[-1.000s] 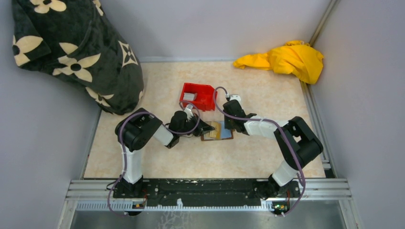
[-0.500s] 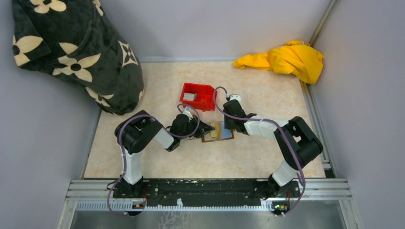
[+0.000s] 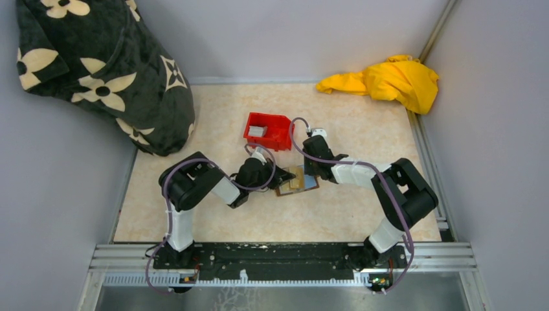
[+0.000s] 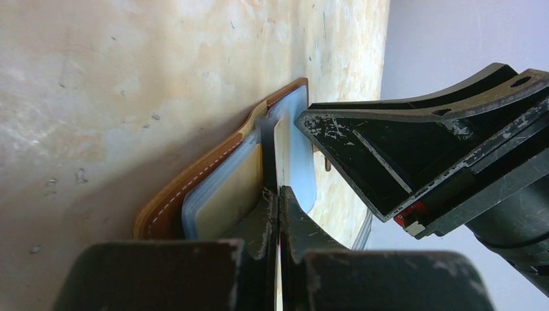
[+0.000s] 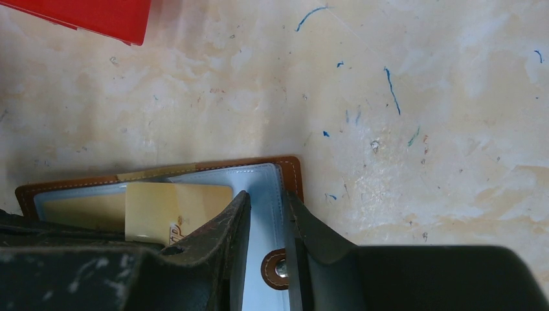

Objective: Put the credit cards into the card holder
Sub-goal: Insert the credit card into the card holder.

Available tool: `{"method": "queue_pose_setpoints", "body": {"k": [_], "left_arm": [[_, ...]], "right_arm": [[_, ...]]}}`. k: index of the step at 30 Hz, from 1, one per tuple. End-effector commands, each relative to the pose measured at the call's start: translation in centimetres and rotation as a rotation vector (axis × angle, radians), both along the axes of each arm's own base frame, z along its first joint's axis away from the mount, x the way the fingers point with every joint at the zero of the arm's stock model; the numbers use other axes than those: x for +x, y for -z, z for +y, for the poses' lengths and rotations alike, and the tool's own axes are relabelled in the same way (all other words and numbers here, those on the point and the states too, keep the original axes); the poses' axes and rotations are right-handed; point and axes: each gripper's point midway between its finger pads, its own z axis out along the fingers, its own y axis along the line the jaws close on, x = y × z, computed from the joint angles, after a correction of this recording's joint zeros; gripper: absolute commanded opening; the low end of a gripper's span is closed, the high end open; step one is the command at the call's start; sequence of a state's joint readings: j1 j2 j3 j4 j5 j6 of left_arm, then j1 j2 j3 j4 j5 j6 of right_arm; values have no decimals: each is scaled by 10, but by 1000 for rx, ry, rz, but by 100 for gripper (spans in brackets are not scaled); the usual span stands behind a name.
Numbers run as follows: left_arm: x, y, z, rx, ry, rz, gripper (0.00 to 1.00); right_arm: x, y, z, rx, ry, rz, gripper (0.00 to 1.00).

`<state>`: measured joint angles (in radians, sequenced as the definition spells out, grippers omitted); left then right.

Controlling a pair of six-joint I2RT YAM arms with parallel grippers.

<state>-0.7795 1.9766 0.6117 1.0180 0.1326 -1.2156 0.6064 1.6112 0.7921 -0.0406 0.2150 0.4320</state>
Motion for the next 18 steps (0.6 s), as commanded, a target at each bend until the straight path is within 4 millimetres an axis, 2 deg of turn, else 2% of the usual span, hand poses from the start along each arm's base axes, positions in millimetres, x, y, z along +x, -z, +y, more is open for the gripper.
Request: {"method": "queue_pose_setpoints", "body": {"k": [1, 3, 9, 13, 18], "left_arm": [[-10, 13, -11, 41, 27, 15, 0], [-14, 16, -13, 63, 41, 22, 2], [-24, 23, -6, 163, 53, 23, 21], [-25, 27, 2, 216, 33, 29, 28], [-26, 30, 9, 255, 20, 37, 33]], "right_arm": [[-21, 23, 4, 11, -28, 93, 26], [-21, 23, 5, 14, -29, 93, 26], [-21, 22, 6, 19, -31, 91, 26], [-21, 21, 7, 20, -32, 87, 26], [-17, 10, 5, 19, -29, 59, 26]]}}
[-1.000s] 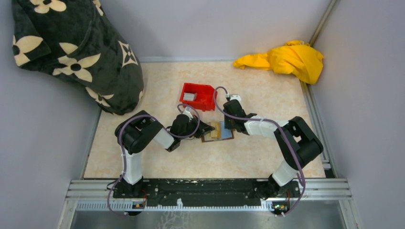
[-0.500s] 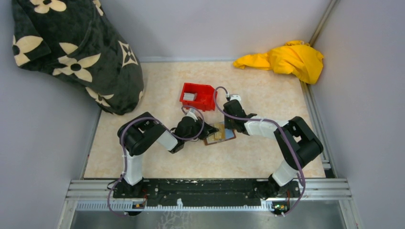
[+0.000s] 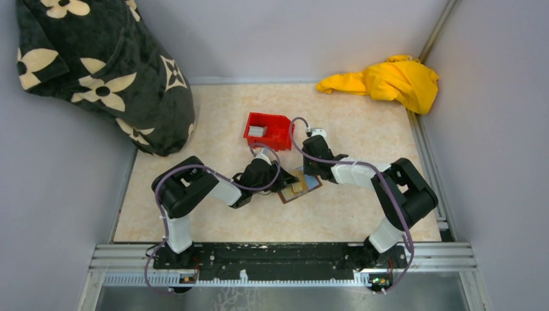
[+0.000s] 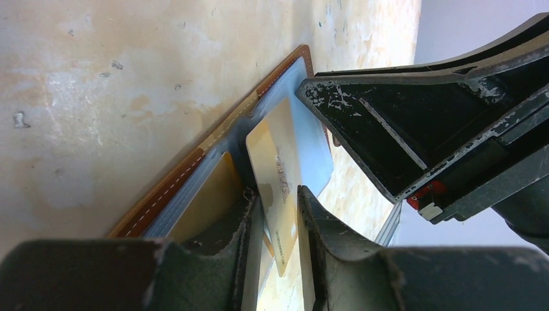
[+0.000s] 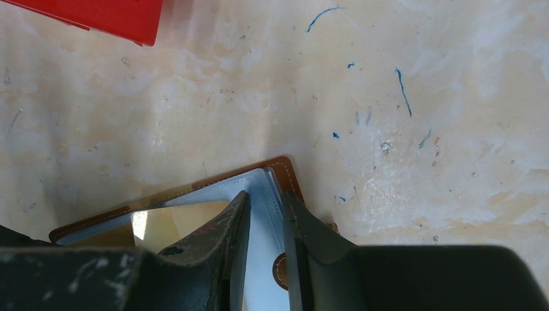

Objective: Put the credit cards into the card holder
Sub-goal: Insert the credit card into the card holder.

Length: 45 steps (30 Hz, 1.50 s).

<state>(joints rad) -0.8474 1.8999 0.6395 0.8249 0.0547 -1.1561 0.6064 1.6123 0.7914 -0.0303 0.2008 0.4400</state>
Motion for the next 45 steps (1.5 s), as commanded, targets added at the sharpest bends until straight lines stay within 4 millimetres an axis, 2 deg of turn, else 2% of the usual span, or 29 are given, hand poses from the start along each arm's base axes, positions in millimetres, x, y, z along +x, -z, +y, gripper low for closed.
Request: {"method": "queue_pose_setpoints", "body": {"k": [1, 9, 19, 30, 39, 45], "left_arm": [[-10, 26, 17, 144, -1, 39, 34], [-11, 28, 20, 192, 8, 51, 40], [-10, 39, 23, 268, 22, 73, 45], [-11, 50, 27, 359, 48, 97, 45], [-16, 60, 40, 440, 37, 139, 46], [-17, 62, 44, 477, 45, 151, 46]], "right_arm": [[-17, 7, 2, 2, -30, 51, 26], [-10, -21, 2, 18, -36, -23, 27], [-11, -52, -19, -23, 13, -98, 36], [-42, -47, -46, -52, 65, -70, 34], [-59, -30, -43, -49, 50, -28, 24], [-62, -17, -43, -52, 50, -6, 20]]}}
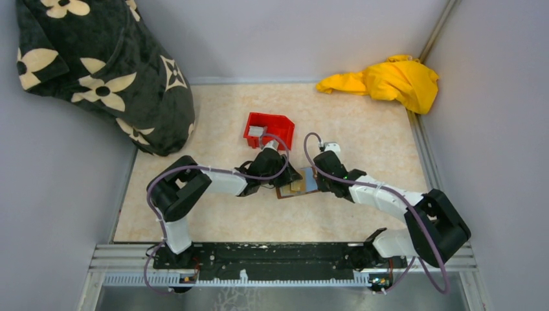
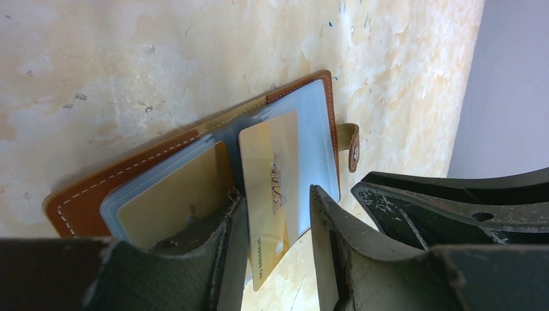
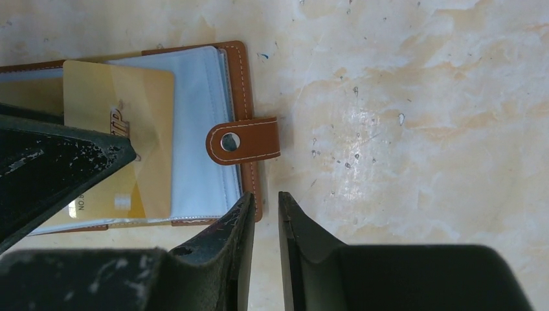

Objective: Put the credit cards into the card holder
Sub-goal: Insert the credit card into the card holder.

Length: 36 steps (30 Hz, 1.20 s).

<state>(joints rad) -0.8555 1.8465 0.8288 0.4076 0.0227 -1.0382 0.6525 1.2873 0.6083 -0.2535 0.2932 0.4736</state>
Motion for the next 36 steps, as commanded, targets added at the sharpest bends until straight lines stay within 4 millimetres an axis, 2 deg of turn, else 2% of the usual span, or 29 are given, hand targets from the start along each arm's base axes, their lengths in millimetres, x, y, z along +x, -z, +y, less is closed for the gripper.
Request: {"method": "queue_pose_setpoints", "body": {"k": [1, 14, 24, 36], "left_arm": [[-26, 64, 47, 277, 1, 124, 46], [-39, 77, 45, 401, 28, 166, 47], [-48, 94, 65, 611, 34, 209, 51], [-83, 115, 84, 816, 96, 283, 54]], "right_arm": [[7, -2, 7, 30, 12, -33, 20], [5, 15, 20, 58, -27, 11, 20], [-5, 22, 32, 95, -54, 35, 20], [-13, 19, 45, 143, -86, 35, 20]]}}
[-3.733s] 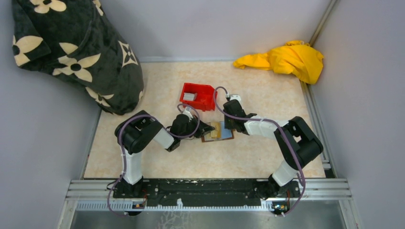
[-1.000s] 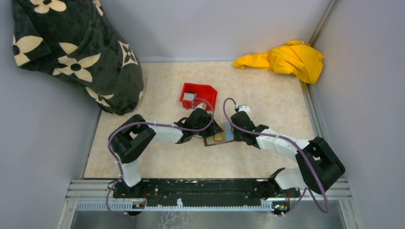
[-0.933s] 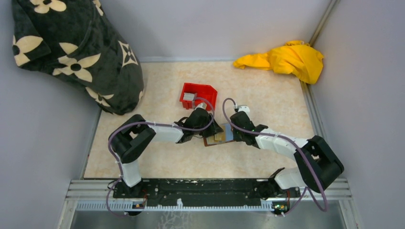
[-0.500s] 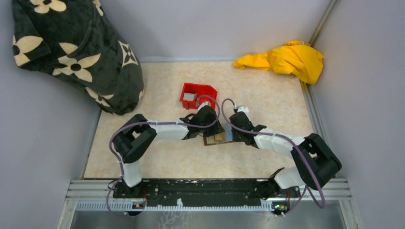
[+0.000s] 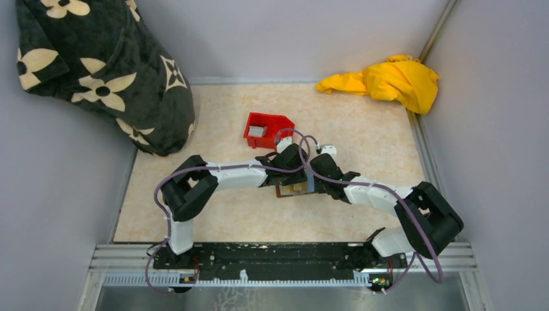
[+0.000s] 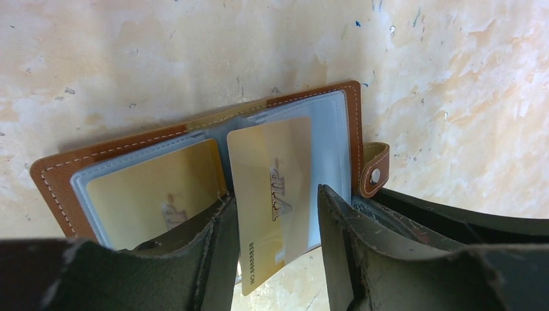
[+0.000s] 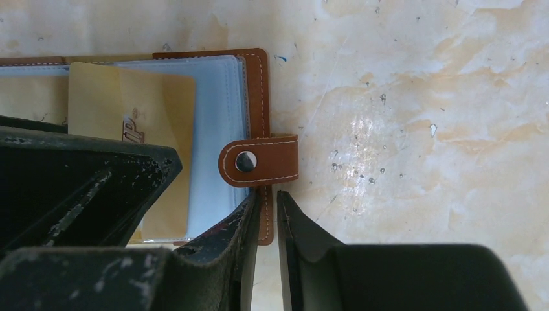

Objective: Put the credit cards into the card holder
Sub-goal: Insert the credit card into the card holder.

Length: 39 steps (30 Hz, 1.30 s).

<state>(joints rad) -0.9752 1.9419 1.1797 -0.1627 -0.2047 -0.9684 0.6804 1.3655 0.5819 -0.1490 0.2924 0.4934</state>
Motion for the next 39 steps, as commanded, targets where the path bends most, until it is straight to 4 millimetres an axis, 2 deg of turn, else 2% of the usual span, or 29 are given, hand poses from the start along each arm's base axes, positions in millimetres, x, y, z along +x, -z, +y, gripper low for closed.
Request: {"method": "queue_pose_setpoints", "body": {"k": [1, 13, 22, 29, 39], "left_arm": [[-75, 102, 95, 445, 49, 267, 54], [-91, 114, 97, 584, 91, 322, 55], [-103, 116, 100, 658, 118, 331, 58], [-110, 101, 110, 661, 120, 324, 58], [-113, 86, 110, 621, 118, 312, 59]], "right_arm": [[-15, 1, 34, 135, -75, 33, 20], [-17, -5, 44, 197, -96, 27, 20], [-17, -9, 51, 217, -112, 18, 20], [-15, -15, 44, 194, -94, -4, 21], [-14, -14, 43, 178, -95, -2, 21]]}}
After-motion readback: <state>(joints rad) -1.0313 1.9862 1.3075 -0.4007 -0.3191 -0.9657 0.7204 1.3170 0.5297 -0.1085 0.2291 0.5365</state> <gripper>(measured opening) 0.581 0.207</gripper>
